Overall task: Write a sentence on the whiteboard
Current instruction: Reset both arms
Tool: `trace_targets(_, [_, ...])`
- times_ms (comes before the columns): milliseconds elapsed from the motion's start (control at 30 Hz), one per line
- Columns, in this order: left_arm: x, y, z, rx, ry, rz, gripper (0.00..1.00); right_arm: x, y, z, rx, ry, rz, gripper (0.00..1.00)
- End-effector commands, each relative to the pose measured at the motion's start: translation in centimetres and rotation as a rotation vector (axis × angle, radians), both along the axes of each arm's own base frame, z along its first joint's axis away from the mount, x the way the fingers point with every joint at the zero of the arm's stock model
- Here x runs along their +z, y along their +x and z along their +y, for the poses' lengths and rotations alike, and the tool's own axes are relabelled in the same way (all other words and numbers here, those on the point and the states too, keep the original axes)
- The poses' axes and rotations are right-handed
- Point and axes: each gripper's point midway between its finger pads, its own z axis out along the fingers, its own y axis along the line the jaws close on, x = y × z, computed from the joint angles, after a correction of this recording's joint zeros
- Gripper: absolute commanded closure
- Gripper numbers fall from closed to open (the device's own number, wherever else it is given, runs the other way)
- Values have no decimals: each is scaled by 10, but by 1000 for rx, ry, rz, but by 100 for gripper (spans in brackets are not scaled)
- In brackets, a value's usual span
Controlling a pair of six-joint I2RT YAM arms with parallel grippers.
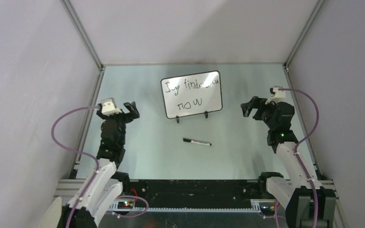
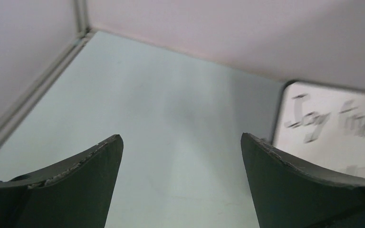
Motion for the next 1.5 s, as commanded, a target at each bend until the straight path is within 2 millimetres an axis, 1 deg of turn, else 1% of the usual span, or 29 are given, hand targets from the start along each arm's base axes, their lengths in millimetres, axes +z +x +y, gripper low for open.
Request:
trace_targets(0, [-14, 9, 38, 179, 237, -3, 1, 9, 16, -45, -125, -77, -170, 1])
trace_targets(33, [-24, 10, 40, 187, 264, 19, 1, -18, 14, -53, -162, -81, -129, 1])
trace_targets(67, [-30, 15, 42, 198, 300, 29, 1, -14, 23, -58, -179, -91, -186, 2])
trace_targets(100, [-45, 18, 43, 198, 318, 65, 1, -24, 23, -60, -186, -111, -185, 3])
trace_targets(133, [-41, 21, 46, 212, 337, 43, 2, -28, 29, -61, -185, -124, -196, 4])
trace_targets(167, [-52, 25, 46, 208, 355, 80, 2, -33, 32, -64, -203, -148, -192, 5])
trace_targets(200, [-51, 26, 49, 218, 353, 77, 1, -36, 35, -63, -202, -153, -182, 5])
trace_targets(233, [-55, 28, 52, 223, 343, 92, 1, -36, 37, -65, -206, -164, -174, 6])
trace_targets(267, [-59, 30, 57, 220, 309, 99, 1, -34, 37, -64, -203, -166, -188, 6])
trace_targets(300, [-71, 30, 61, 211, 298, 122, 2, -35, 35, -66, -213, -158, -196, 6])
trace_targets(333, [-67, 33, 65, 196, 255, 81, 3, -32, 33, -67, -220, -156, -213, 5])
trace_targets(367, [-84, 32, 69, 176, 246, 109, 5, -35, 29, -69, -225, -155, -216, 5])
trace_targets(400, [-79, 35, 69, 169, 234, 72, 6, -34, 26, -68, -224, -155, -220, 4])
trace_targets(433, [-84, 39, 67, 140, 235, 85, 9, -42, 22, -66, -212, -159, -204, 5])
trace_targets(467, [-88, 41, 66, 128, 245, 109, 11, -45, 20, -65, -209, -160, -199, 4])
trace_targets(533, [-89, 43, 65, 119, 246, 113, 11, -64, 13, -65, -220, -172, -182, 4])
trace_targets(567, [-89, 43, 65, 122, 246, 110, 10, -62, 16, -64, -224, -180, -215, 3])
trace_targets(600, [-93, 41, 65, 121, 251, 120, 9, -69, 15, -68, -247, -200, -212, 3])
trace_targets(633, [-87, 41, 62, 113, 263, 80, 12, -77, 20, -64, -239, -208, -214, 3])
trace_targets(667, [-96, 36, 61, 112, 266, 79, 3, -83, 22, -65, -254, -225, -208, 2])
trace_targets(700, [-91, 35, 59, 112, 271, 58, 2, -81, 27, -65, -266, -232, -231, 3])
trace_targets(733, [-89, 37, 59, 113, 272, 60, 1, -80, 29, -71, -302, -243, -217, 3])
trace_targets(767, [-93, 38, 62, 131, 263, 85, 1, -88, 28, -71, -305, -243, -178, 3])
trace_targets(800, [-93, 38, 65, 149, 258, 85, 1, -85, 30, -73, -320, -228, -189, 3])
trace_targets(900, [-92, 37, 66, 152, 255, 85, 1, -88, 32, -80, -358, -220, -158, 1])
trace_targets(1467, [-93, 38, 65, 147, 256, 89, 1, -88, 31, -81, -367, -226, -157, 1])
